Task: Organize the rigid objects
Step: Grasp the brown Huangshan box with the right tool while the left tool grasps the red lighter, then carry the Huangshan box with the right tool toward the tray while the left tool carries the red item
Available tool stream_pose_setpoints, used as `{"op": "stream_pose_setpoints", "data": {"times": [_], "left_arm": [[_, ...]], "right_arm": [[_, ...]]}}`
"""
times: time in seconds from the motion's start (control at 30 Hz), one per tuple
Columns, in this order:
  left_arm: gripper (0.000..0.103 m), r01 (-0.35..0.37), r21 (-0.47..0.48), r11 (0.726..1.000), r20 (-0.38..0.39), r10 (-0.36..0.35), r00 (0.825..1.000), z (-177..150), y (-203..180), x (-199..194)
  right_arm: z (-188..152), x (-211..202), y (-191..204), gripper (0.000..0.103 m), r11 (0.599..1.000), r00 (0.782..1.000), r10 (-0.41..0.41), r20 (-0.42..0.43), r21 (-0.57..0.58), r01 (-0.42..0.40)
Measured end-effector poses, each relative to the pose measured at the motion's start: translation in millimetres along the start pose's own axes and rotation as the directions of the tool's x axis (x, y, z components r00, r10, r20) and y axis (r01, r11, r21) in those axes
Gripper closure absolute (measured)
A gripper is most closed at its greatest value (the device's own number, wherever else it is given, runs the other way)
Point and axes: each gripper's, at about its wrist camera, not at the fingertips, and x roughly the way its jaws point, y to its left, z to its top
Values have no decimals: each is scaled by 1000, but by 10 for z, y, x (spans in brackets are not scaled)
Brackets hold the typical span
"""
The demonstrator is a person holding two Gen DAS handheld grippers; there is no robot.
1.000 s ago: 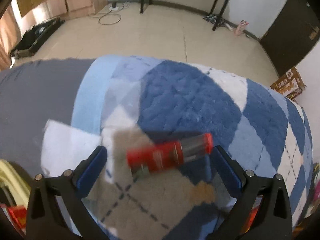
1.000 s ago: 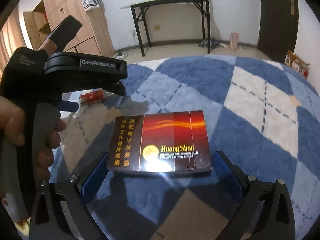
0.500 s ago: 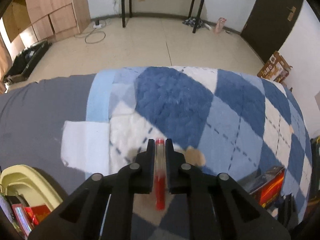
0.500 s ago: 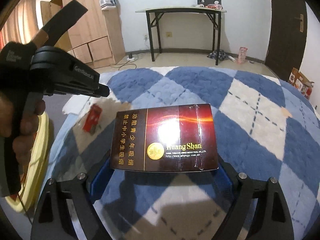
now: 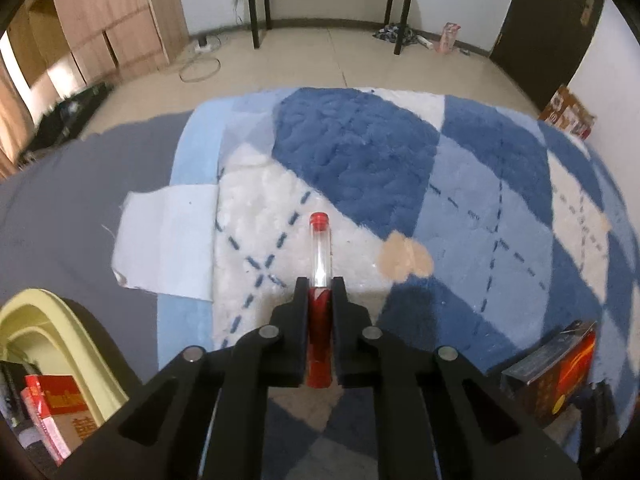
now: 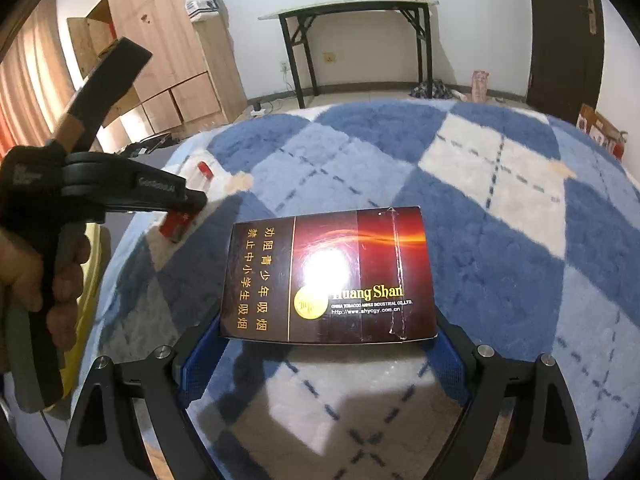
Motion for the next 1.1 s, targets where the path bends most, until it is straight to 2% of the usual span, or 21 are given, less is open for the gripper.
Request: {"op": "stream_pose_setpoints", "data": {"times": [0.17,0.2,0.23,0.27,0.3,0.33,0.4,0.53,0.6,0.67,0.73,0.8,0.9,0.97,1.03,1.1], "left_arm": [[87,-50,52,997,45,48,998,-18,-70,-43],[78,-48,61,997,52,44,998,-22,-75,-68],[63,-46,69,997,64,41,997,-24,-70,-108],[52,-50,66,997,83,45,996,-28,-46,-153],[33,-56,60,997,102,49,994,-26,-26,-194],[30,-51,50,997,129,44,991,-26,15,-248],[30,-54,22,998,158,49,986,-8,117,-293],[30,-82,-41,996,56,84,995,36,291,-88],[30,-43,-42,998,-4,43,999,-11,293,30],[32,-52,-13,999,8,53,999,-44,249,36],[69,-3,-11,1000,9,3,1000,-53,206,27],[79,-23,-12,1000,18,23,1000,-55,152,4],[79,-31,-7,999,36,31,999,-76,134,-19],[79,0,-28,1000,39,1,999,-96,180,-93],[79,26,-44,999,60,-24,998,-152,254,-257],[79,34,-32,999,113,-30,993,-205,336,-563]], "right_arm": [[-71,9,24,12,1000,999,-5,32,-18,6],[-77,21,17,12,1000,999,-4,35,-17,4],[-83,24,11,12,1000,999,-3,38,-14,3],[-88,29,10,12,1000,999,-3,39,-13,4],[-91,31,15,12,1000,999,-5,39,-14,6],[-94,29,19,12,1000,999,-7,39,-15,7],[-94,36,18,12,1000,999,-7,38,-15,8],[-85,40,21,12,1000,999,-9,36,-18,10],[-81,45,21,11,1000,999,-10,35,-18,10],[-78,54,31,11,1000,999,-15,32,-23,16],[-75,64,50,11,999,999,-26,29,-32,27],[-73,71,64,11,999,999,-32,29,-37,33],[-75,64,62,11,999,999,-31,32,-40,32],[-77,49,38,12,999,999,-17,38,-30,18],[-77,36,13,12,1000,999,-5,42,-24,6],[-75,8,1,12,1000,999,3,49,-21,-2]]}}
